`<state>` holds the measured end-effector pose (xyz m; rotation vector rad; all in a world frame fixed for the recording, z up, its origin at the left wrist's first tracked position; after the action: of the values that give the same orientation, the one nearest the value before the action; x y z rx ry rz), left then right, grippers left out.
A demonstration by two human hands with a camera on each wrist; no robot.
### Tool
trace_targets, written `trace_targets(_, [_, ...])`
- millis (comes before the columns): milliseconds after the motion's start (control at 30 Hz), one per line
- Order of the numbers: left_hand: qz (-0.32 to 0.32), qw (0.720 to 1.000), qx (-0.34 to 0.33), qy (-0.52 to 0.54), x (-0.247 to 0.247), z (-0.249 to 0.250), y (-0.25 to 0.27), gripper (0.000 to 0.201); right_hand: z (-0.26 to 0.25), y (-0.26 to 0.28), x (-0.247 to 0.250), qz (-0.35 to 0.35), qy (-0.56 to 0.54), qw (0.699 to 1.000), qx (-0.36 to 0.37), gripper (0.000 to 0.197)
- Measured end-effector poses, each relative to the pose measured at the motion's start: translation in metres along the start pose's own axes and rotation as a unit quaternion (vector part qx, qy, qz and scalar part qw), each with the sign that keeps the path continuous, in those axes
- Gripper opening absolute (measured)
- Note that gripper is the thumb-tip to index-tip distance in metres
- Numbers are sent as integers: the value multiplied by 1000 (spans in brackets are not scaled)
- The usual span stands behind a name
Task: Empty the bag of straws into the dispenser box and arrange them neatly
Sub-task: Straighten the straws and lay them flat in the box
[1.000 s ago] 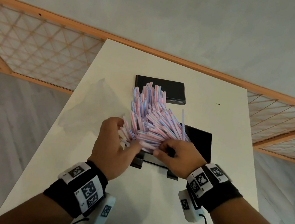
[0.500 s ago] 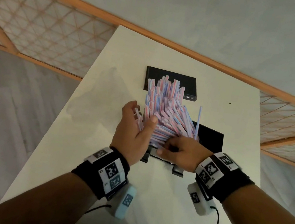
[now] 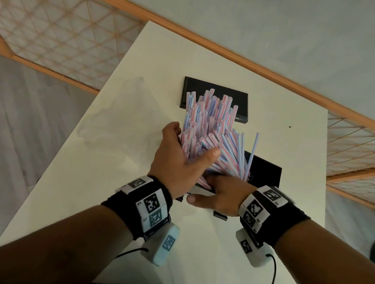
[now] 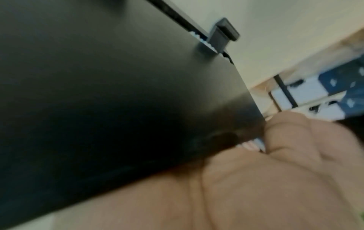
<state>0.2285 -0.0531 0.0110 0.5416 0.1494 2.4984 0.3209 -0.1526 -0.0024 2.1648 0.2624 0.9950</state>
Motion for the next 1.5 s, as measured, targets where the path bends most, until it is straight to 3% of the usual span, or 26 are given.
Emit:
trace_targets(167, [3,1000,0,-7,0,0,4,93,-13,1,6,21,-17,999,27,59])
trace_targets(367, [13,999,12,-42,1,-9,0,132,-19,3,8,12,-49,998,31,53])
trace_targets(467, [2,996,27,-82,-3,-14,-5,142,-27,3,11,57,-78,991,95,42])
trace_targets(600, [-18,992,24,-127,-12,-17,-2,148,-22,5,6,88,-99,981,142,46])
trace_targets(700, [-29,993,21,-114,-13,-22,-4,149,-21,5,13,117,-74,980,140,48])
trace_targets(767, [-45,994,11,-99,-13,-23,-6,149,-20,7,9,66,-90,987,112,46])
trace_targets(867, [-55,994,-7,-93,-10,-23,-7,145,-6,13,7,-44,-59,997,19,69])
trace_targets(933, [-47,994,-9,-97,-8,-21,-5,138,3,18,17,-71,-14,997,-36,83])
trace_targets(1000, [-34,995,-17,-92,-6,-19,-4,127,7,20,22,-89,12,993,-74,83])
trace_targets(1100, [-30,996,-28,-78,-9,-16,-1,110,-3,14,13,-104,-77,990,-59,63])
trace_targets(1200, [-26,996,-25,-86,-11,-20,-3,118,-10,12,6,-96,-165,980,-52,54])
trace_targets(1367, [-49,988,-30,-141,-15,-26,-5,137,-1,15,1,-101,-82,989,-67,65])
trace_targets(1500, [-46,990,-15,-134,-16,-24,-5,122,-8,18,6,-78,-103,991,-28,64])
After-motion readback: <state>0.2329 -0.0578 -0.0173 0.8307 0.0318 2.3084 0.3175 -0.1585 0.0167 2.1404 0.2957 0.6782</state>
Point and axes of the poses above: each hand's wrist, its own y-axis away from the middle knuckle, its own x-axis out of the back of the hand, z = x × y, the point moved 8 cm from there along -y, towards the middle knuckle, and after that the axes turned 11 degrees about -y, right-handed, at the moved point
